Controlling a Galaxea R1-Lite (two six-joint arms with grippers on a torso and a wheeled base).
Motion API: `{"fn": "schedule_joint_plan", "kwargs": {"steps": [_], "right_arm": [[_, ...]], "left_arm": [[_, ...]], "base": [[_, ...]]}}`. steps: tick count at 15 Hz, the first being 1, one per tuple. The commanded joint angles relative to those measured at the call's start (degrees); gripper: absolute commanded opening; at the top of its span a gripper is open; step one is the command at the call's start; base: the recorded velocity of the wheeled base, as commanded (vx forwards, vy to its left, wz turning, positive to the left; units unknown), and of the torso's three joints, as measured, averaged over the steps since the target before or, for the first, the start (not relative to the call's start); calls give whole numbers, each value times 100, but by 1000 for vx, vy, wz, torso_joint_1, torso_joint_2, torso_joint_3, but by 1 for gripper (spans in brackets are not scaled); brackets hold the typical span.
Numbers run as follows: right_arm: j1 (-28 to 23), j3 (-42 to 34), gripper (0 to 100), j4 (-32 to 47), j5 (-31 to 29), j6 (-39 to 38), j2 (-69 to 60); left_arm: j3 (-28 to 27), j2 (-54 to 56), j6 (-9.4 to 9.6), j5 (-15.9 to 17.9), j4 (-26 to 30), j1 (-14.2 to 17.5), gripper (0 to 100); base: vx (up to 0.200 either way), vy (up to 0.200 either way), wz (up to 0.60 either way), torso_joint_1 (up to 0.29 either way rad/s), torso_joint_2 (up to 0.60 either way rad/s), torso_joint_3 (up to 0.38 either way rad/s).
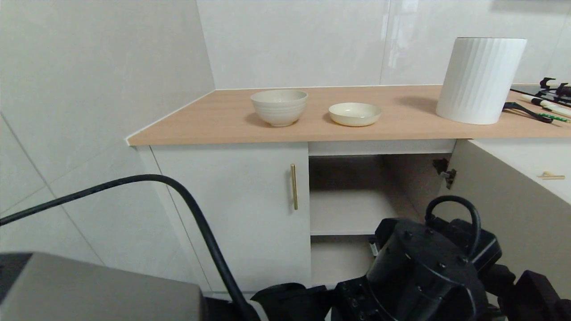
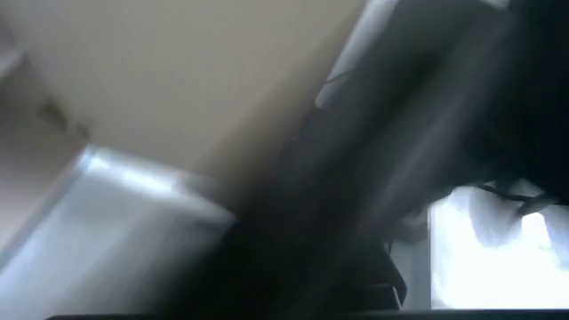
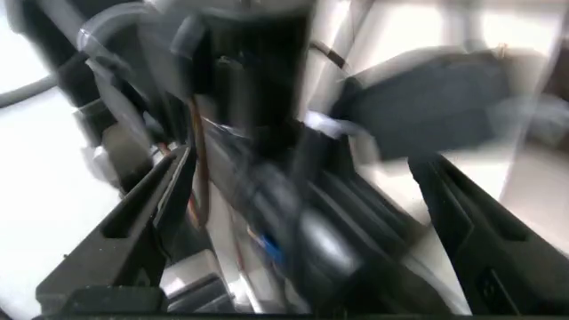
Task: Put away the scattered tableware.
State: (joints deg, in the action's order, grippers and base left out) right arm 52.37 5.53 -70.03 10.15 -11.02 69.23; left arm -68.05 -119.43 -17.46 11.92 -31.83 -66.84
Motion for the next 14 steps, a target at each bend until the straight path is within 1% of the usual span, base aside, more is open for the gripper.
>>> {"fn": "schedule_joint_plan", "kwargs": {"steps": [1,2,3,4,5,6,7,8,9,10,11,12,13,14], "right_arm": [[-8,-17,100,-19,-40,-23,337],[-25,-17,100,-19,-49,-41,433],[-166,9,100,-19,-49,-84,583],[-526,150,100,-19,-14,-243,855],[-772,396,100,-19,-14,-287,1242],[-1185,739,100,-37,-22,-269,1866],[-1335,879,100,-54,-22,-260,2103],[-1634,1398,100,-63,-22,-251,2701],[-1713,1688,100,-37,-22,-243,3000],[-1713,1688,100,-37,-22,-243,3000],[-1730,2022,100,51,-22,-216,3263],[-1757,2101,100,306,-31,-137,3316],[-1809,2118,100,491,-31,-93,3281],[-1844,2198,100,623,-31,-49,3228]], "left_arm": [[1118,834,-74,144,-236,1191,0],[1312,869,-65,144,-377,1463,0],[1681,957,-65,144,-711,1938,0],[2024,1045,-38,144,-965,2404,0],[2243,1133,-30,144,-1071,2782,0],[2445,1256,-12,135,-1106,3133,0],[2507,1335,-3,144,-1132,3265,0],[2718,1598,32,135,-1247,3652,0],[2762,1792,111,135,-1299,3828,0],[2762,1792,111,135,-1299,3828,0],[2806,2055,304,117,-1291,4021,0],[2858,2328,506,109,-1264,4214,0],[2867,2460,603,109,-1238,4276,0],[2858,2565,656,109,-1203,4302,0]], "base": [[0,0,0,0,0,0],[0,0,0,0,0,0],[0,0,0,0,0,0],[0,0,0,0,0,0],[0,0,0,0,0,0],[0,0,0,0,0,0],[0,0,0,0,0,0],[0,0,0,0,0,0],[0,0,0,0,0,0],[0,0,0,0,0,0],[0,0,0,0,0,0],[0,0,0,0,0,0],[0,0,0,0,0,0],[0,0,0,0,0,0]]}}
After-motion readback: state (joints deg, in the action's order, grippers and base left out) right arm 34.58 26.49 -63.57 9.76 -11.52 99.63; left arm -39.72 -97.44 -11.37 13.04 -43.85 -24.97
